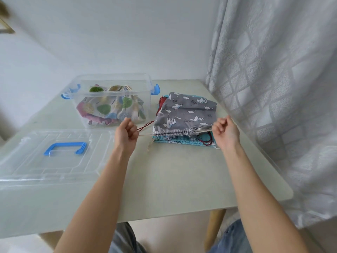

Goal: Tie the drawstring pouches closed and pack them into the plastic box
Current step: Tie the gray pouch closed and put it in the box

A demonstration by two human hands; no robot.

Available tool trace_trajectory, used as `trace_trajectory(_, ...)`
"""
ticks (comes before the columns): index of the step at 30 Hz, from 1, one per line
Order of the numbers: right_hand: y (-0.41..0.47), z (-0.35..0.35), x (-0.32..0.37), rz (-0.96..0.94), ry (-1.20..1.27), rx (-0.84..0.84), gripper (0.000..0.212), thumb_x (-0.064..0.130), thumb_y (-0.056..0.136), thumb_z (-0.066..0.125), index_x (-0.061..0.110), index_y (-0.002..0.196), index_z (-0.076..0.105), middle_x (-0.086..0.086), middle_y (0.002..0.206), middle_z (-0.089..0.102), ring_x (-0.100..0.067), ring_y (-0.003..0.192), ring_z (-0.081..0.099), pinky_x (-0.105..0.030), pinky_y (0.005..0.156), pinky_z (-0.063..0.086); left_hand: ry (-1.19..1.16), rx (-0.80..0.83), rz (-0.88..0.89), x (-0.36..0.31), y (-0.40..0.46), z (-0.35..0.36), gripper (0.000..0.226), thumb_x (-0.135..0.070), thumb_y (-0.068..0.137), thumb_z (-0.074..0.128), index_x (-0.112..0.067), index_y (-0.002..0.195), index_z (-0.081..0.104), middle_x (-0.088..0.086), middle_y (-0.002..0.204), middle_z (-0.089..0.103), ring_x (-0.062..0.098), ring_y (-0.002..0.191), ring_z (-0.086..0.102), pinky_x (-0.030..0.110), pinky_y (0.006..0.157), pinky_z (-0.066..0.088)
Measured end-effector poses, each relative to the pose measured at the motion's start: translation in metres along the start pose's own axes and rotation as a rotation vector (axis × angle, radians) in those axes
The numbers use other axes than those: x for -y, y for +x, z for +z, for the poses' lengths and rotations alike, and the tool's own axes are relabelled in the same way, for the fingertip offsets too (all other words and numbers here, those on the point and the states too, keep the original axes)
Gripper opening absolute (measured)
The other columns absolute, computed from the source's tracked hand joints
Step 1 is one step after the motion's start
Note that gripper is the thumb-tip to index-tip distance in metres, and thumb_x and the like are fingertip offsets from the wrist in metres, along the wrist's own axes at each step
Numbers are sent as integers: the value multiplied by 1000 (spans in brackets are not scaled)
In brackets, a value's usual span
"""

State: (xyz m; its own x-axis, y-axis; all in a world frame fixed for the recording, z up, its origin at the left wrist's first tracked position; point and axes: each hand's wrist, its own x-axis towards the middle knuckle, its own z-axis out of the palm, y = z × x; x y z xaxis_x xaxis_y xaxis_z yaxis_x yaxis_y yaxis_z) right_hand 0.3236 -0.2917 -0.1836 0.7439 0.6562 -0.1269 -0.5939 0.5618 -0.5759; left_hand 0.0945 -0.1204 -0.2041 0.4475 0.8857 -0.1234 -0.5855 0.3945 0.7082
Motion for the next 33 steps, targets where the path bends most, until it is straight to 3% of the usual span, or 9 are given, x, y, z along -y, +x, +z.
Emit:
trace_trajectory(2, 0, 0, -3, -72, -351, -30, 37, 19, 101, 34, 18, 64, 31, 10, 43, 36, -4, 34, 21, -16, 34, 15, 540, -29, 178, 0, -1, -7, 32, -10, 96, 38, -19, 66, 32, -9, 48, 33, 8, 43, 25, 18, 39, 21)
trace_trajectory(5, -1, -3, -9, -221, -758, -30, 37, 20, 100, 36, 19, 64, 29, 9, 48, 33, -3, 37, 22, -16, 37, 18, 1111, -9, 409, -6, -6, -15, 16, -17, 96, 43, -11, 82, 47, 3, 65, 52, 20, 59, 44, 31, 57, 35)
trace_trajectory(9, 1, -15, -11, -495, -1306, 44, 35, 23, 99, 41, 14, 65, 37, -2, 60, 45, -13, 55, 41, -30, 56, 32, 1551, 127, 655, -8, -11, -22, 13, -18, 96, 45, -6, 96, 51, 11, 83, 67, 34, 74, 59, 34, 61, 36)
trace_trajectory(12, -6, -12, -13, -641, -1670, 265, 29, 25, 99, 42, 11, 74, 46, -4, 69, 62, -19, 62, 51, -31, 62, 35, 1802, 307, 807, 0, -11, -17, 29, -45, 92, 45, -20, 94, 60, 0, 84, 66, 26, 77, 61, 30, 58, 39)
trace_trajectory(16, -12, -7, -27, -938, -2113, 438, 28, 27, 99, 39, 8, 82, 50, -11, 64, 66, -30, 57, 61, -31, 52, 38, 1908, 364, 958, 10, -9, -8, 41, -61, 84, 43, -29, 83, 68, -5, 72, 51, 19, 82, 55, 27, 56, 38)
trace_trajectory(20, -11, -12, -24, -1319, -2178, 473, 36, 38, 89, 46, 12, 66, 53, -3, 37, 50, -25, 32, 51, -17, 42, 23, 1933, 441, 1032, 9, -3, -8, 38, -55, 86, 50, -23, 72, 66, -5, 69, 49, 22, 76, 54, 25, 54, 30)
trace_trajectory(24, -5, -17, -10, -1548, -2174, 512, 44, 41, 87, 46, 15, 52, 51, 0, 35, 45, -20, 30, 47, -16, 42, 17, 1969, 626, 1196, -1, -1, -13, 49, -52, 90, 38, -19, 60, 57, -3, 58, 48, 21, 58, 52, 22, 45, 25)
trace_trajectory(27, 1, -23, 5, -1629, -2191, 493, 44, 38, 89, 49, 15, 52, 49, 0, 36, 44, -20, 33, 46, -18, 38, 22, 2029, 737, 1265, -12, 1, -15, 47, -46, 92, 42, -18, 57, 53, -4, 56, 46, 19, 54, 48, 22, 43, 24)
trace_trajectory(33, 4, -29, 19, -1578, -2155, 470, 43, 37, 88, 56, 15, 52, 46, -1, 36, 38, -20, 32, 41, -20, 37, 22, 2024, 576, 1237, -15, -4, -8, 49, -42, 92, 42, -17, 49, 48, -4, 49, 43, 18, 48, 46, 16, 43, 5)
